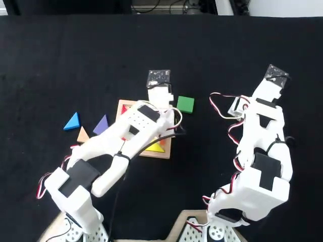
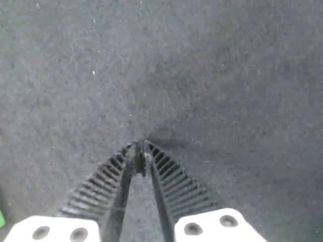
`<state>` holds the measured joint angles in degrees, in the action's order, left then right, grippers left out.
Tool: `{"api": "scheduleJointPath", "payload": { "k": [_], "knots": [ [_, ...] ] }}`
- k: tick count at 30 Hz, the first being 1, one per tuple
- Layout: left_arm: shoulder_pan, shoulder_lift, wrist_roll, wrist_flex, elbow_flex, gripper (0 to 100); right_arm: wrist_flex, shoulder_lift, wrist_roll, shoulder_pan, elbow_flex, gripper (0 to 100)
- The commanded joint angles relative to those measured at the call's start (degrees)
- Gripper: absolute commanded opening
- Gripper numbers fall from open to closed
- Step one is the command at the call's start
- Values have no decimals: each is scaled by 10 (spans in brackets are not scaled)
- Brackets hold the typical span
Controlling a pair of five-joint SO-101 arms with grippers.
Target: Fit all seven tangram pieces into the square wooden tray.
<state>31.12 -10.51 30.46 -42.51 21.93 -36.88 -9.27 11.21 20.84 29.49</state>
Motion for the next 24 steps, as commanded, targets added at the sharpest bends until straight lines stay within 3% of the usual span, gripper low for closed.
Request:
{"api": "scheduleJointPath", "payload": {
  "k": [1,19,24],
  "knots": [
    [8,4,4,8,-6,30,7,25,4,4,-20,11],
    [6,4,2,4,0,37,7,25,3,4,-20,11],
    [7,4,2,4,15,178,7,25,3,4,-20,11]
  ]
}}
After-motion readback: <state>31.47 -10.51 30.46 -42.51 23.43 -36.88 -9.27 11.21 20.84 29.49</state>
